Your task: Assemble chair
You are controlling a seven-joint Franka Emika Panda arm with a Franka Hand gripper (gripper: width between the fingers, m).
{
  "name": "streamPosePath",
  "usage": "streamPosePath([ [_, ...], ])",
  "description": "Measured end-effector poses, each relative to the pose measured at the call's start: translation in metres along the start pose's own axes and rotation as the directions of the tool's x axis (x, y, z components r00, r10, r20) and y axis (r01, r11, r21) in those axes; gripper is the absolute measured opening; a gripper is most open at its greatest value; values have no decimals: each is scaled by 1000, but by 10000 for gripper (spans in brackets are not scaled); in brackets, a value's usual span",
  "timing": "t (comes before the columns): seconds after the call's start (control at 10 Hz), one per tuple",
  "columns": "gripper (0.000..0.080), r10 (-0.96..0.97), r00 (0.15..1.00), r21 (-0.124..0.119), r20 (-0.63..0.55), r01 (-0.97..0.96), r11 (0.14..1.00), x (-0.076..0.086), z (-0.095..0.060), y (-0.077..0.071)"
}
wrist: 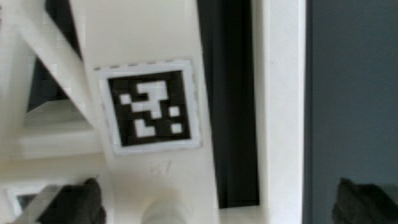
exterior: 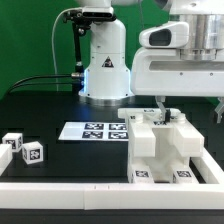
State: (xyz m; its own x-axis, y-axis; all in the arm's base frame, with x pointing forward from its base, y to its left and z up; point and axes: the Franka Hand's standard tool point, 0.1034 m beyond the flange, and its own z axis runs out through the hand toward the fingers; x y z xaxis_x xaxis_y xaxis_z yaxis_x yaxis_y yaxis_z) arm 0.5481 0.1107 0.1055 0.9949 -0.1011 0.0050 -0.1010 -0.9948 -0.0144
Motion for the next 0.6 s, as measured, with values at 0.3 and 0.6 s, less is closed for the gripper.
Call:
streamPosePath([
  [0.3,649,-17,999,29,34,16,999,-1,-51,17],
  [0.6,649,-14,1000,44,22,13,999,3,-68,33],
])
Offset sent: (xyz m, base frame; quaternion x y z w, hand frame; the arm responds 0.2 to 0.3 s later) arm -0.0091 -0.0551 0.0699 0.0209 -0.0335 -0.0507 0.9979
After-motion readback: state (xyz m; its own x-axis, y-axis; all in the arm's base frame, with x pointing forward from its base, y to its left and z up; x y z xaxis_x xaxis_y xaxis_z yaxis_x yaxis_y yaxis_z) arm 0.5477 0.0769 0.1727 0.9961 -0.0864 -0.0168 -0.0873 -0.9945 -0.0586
